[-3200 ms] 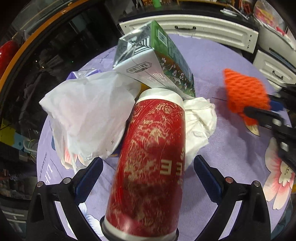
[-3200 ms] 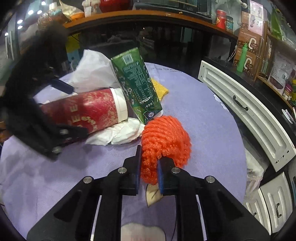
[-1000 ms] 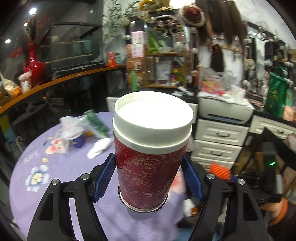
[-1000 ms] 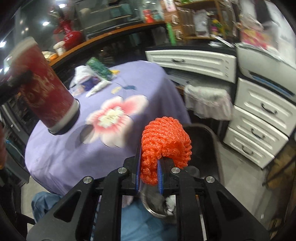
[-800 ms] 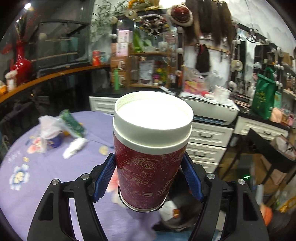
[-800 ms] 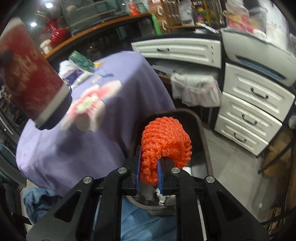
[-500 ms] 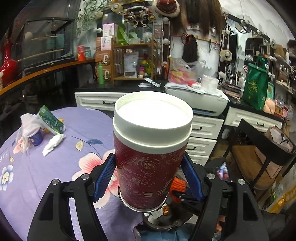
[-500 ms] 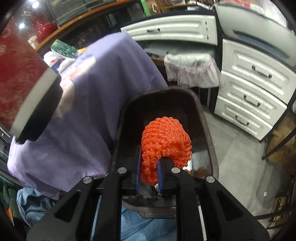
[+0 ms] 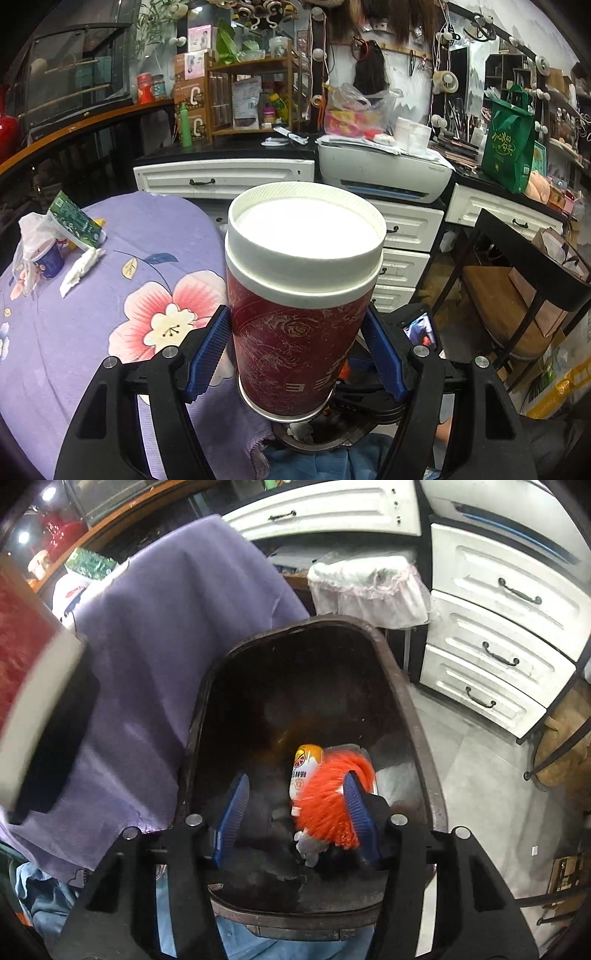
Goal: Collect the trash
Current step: 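Lift the red cup and orange net and carry both over the black bin, then open both tools to drop the red cup and orange net into the bin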
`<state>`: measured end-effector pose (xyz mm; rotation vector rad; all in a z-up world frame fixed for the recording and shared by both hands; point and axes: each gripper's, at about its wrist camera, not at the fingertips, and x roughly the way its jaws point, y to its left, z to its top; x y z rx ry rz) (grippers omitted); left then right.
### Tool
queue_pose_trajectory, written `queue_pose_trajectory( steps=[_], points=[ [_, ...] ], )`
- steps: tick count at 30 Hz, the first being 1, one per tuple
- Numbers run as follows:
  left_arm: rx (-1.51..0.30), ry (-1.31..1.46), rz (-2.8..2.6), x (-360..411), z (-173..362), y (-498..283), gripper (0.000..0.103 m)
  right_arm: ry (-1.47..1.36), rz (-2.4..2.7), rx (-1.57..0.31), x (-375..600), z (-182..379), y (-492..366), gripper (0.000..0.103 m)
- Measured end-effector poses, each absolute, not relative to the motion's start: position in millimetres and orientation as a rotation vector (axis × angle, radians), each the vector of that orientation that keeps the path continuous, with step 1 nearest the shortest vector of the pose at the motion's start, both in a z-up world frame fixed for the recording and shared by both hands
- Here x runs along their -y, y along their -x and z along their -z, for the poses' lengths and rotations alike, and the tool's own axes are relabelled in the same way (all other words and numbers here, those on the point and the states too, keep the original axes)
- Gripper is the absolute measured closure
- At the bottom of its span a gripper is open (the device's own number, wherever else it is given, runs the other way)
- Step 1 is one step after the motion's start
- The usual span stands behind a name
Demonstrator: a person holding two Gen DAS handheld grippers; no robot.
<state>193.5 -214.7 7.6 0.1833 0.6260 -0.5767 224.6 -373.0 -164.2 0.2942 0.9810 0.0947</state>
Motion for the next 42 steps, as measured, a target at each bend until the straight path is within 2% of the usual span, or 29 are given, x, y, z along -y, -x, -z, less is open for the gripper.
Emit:
queue_pose_trajectory(
  steps=[7,17,30,42],
  points=[
    [-0.656,-0.202,0.604,232,7,-195,0.033,-0.325,-0.032,-0.921,402,140,-198,0.044],
    [-0.729,-0.262,0.619,266,53,-203,0.033,-0.319,0.118,-0.833,450,109,-147,0.043],
    [-0.886,-0.36,0.593,296,132,-220,0.033,-0.357,0.152,-0.806,468,101,-124,0.043],
    [-0.953,-0.364,0.589,309,158,-229,0.032,-0.364,0.148,-0.813,466,106,-124,0.043]
  ],
)
